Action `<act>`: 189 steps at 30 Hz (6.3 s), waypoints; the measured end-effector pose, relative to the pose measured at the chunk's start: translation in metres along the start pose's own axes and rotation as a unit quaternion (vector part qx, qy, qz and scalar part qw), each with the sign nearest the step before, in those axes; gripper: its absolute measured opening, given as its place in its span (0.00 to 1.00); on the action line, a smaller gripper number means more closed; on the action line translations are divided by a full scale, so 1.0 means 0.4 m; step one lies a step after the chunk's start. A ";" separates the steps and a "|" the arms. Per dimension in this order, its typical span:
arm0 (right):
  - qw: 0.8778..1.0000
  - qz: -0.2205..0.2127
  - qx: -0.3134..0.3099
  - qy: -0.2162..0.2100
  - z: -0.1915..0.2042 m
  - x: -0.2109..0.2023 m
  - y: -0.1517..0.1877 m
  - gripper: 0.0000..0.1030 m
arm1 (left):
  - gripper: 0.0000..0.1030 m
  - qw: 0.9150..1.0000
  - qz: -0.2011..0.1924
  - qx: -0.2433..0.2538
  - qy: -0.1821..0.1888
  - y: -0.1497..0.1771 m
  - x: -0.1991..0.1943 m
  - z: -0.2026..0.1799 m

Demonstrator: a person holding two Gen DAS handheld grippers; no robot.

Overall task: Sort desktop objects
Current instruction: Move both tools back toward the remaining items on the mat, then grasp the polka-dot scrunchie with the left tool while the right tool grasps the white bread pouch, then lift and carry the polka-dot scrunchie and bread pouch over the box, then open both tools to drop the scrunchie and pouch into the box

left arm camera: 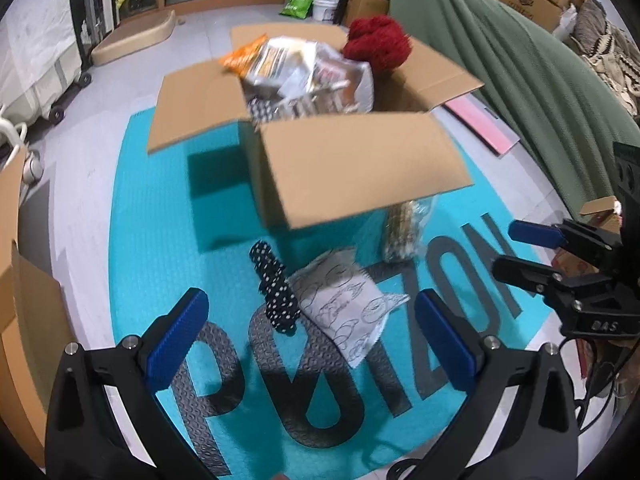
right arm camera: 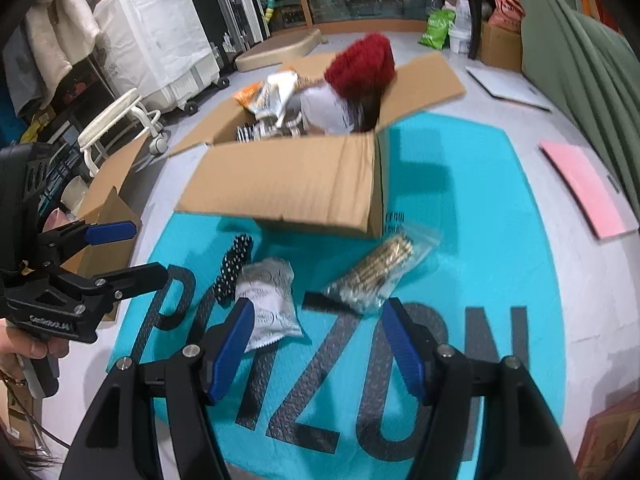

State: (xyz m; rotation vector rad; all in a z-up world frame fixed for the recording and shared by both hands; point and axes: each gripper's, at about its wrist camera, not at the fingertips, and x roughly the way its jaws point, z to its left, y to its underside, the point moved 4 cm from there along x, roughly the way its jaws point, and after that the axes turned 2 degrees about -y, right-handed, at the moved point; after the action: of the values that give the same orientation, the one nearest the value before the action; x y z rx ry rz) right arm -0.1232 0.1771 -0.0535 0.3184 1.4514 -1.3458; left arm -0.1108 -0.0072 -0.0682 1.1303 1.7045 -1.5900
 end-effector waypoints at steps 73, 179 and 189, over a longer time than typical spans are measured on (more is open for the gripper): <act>0.992 0.098 0.027 -0.080 0.096 0.271 0.186 0.54 | 0.13 0.996 0.081 -0.008 -0.018 0.153 0.194 0.082; 0.998 -0.045 -0.049 0.001 -0.049 0.244 -0.404 0.53 | 0.14 0.997 0.030 0.050 -0.058 -0.422 0.266 0.001; 0.996 -0.051 -0.066 0.015 -0.030 0.211 -0.398 0.65 | 0.28 0.997 0.002 0.042 -0.067 -0.406 0.226 -0.015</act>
State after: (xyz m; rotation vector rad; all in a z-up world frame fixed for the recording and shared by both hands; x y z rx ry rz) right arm -0.2846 0.0980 -0.0373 0.1826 1.5909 -1.3234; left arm -0.2935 0.0258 -0.0591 1.0406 1.5610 -1.7092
